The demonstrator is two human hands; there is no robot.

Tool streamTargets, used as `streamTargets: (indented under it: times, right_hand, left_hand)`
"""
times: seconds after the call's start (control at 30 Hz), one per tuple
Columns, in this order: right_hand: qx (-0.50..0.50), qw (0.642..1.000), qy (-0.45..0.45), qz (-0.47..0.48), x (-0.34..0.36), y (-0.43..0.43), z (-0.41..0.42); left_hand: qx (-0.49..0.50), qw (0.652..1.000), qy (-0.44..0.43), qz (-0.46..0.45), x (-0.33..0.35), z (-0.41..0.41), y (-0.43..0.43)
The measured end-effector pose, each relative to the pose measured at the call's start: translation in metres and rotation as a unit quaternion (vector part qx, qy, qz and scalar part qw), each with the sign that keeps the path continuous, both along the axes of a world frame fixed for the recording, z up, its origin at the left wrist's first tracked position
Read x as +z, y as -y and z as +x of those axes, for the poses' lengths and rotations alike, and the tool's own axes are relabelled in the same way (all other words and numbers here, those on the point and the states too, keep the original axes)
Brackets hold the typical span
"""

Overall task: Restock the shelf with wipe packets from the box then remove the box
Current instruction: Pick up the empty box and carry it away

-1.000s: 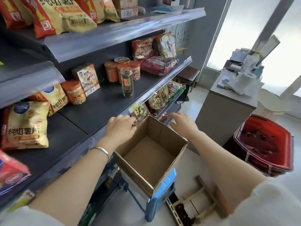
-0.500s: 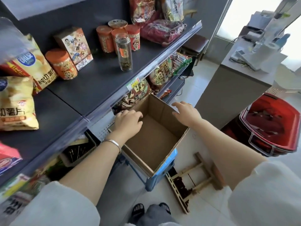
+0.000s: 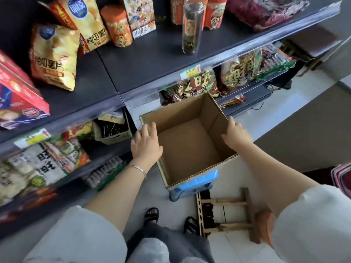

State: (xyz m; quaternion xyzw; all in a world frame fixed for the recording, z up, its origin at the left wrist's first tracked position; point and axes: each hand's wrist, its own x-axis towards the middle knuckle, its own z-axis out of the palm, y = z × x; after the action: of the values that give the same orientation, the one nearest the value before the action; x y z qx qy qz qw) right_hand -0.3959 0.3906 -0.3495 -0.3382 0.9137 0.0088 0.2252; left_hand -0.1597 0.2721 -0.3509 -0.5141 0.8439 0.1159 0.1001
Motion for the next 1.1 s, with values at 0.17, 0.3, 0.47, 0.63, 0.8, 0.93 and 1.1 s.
streamTargets:
  times: [0.17,0.3,0.47,0.63,0.8,0.93,1.1]
  right_hand:
    - [0.007,1.0,0.007,-0.003,-0.017,-0.002,-0.005]
    - [0.014,1.0,0.004,-0.013,-0.015,-0.006,-0.01]
    - [-0.002,0.999,-0.003,-0.049,-0.004,-0.015,-0.012]
    - [-0.063,0.995,-0.029,-0.079,0.033,-0.033,-0.022]
    - [-0.159,0.98,-0.067,-0.103,0.063,-0.078,-0.031]
    - [-0.261,0.953,-0.101,-0.119,0.087,-0.132,-0.02]
    - [-0.381,0.905,-0.147,-0.116,0.111,-0.219,0.01]
  left_hand:
    - [0.061,0.996,-0.014,0.067,-0.031,0.005,-0.025]
    - [0.128,0.986,-0.046,0.093,-0.034,-0.004,-0.032]
    - [0.126,0.988,-0.043,0.078,-0.013,-0.018,-0.016]
    - [0.091,0.988,-0.098,0.075,0.028,-0.045,0.001]
    - [-0.006,0.986,-0.146,0.075,0.062,-0.083,-0.005]
    - [-0.111,0.981,-0.145,0.066,0.078,-0.118,-0.019]
    - [-0.236,0.956,-0.156,0.081,0.097,-0.16,-0.074]
